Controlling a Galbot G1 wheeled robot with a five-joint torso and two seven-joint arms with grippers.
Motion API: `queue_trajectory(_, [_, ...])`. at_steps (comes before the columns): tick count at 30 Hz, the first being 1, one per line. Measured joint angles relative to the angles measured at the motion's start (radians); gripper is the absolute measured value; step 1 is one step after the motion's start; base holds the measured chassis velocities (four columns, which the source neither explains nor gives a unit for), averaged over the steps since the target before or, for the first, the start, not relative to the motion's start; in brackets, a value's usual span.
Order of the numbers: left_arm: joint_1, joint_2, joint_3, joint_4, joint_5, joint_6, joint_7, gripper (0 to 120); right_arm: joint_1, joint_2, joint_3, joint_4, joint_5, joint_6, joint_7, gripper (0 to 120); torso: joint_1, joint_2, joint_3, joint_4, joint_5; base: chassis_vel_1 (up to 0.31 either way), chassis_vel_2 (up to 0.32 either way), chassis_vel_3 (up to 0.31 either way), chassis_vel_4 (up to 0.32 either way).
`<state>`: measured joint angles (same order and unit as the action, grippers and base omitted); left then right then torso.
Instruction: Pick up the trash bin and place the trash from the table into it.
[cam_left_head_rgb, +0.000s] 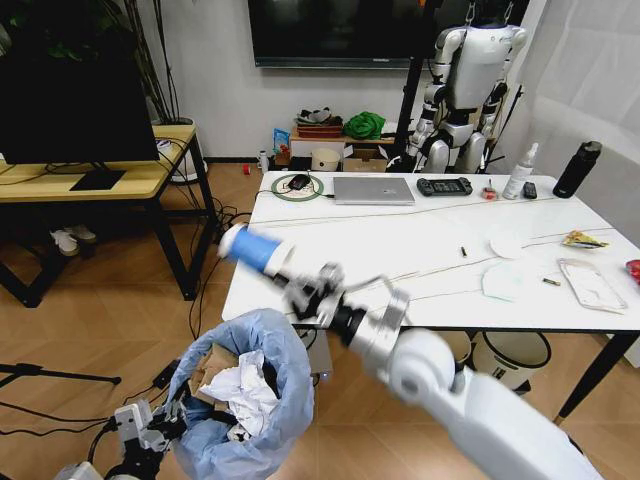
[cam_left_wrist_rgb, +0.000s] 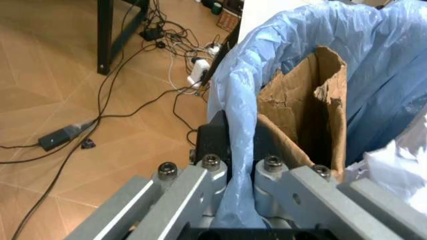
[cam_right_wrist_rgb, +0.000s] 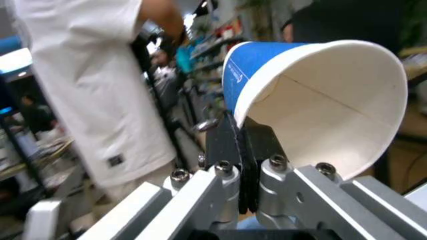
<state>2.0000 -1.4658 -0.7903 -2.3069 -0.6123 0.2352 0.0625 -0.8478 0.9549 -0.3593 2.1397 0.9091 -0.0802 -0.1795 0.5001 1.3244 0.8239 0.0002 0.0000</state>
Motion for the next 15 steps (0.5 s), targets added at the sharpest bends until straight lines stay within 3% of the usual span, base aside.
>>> queue_trajectory(2, [-0.001, -0.005, 0.000, -0.003, 0.001, 0.001, -0.002, 0, -0.043, -0.040, -0.066, 0.029, -0.055, 0.001, -0.001, 0, 0.000, 0.000, 0.000, -0.0002, 0.0000, 0.000, 0.000, 0.000, 0.000])
queue_trajectory(6, [-0.001, -0.008, 0.001, -0.006, 0.003, 0.002, -0.003, 0, -0.083, -0.067, -0.093, 0.041, -0.115, -0.006, 0.009, 0, 0.000, 0.000, 0.000, -0.0003, 0.0001, 0.000, 0.000, 0.000, 0.000])
queue_trajectory(15, [-0.006, -0.020, 0.021, -0.008, 0.020, 0.005, -0.007, 0, -0.160, -0.105, -0.079, 0.055, -0.230, -0.081, 0.121, 34, 0.000, 0.000, 0.000, -0.0003, 0.0001, 0.000, 0.000, 0.000, 0.000])
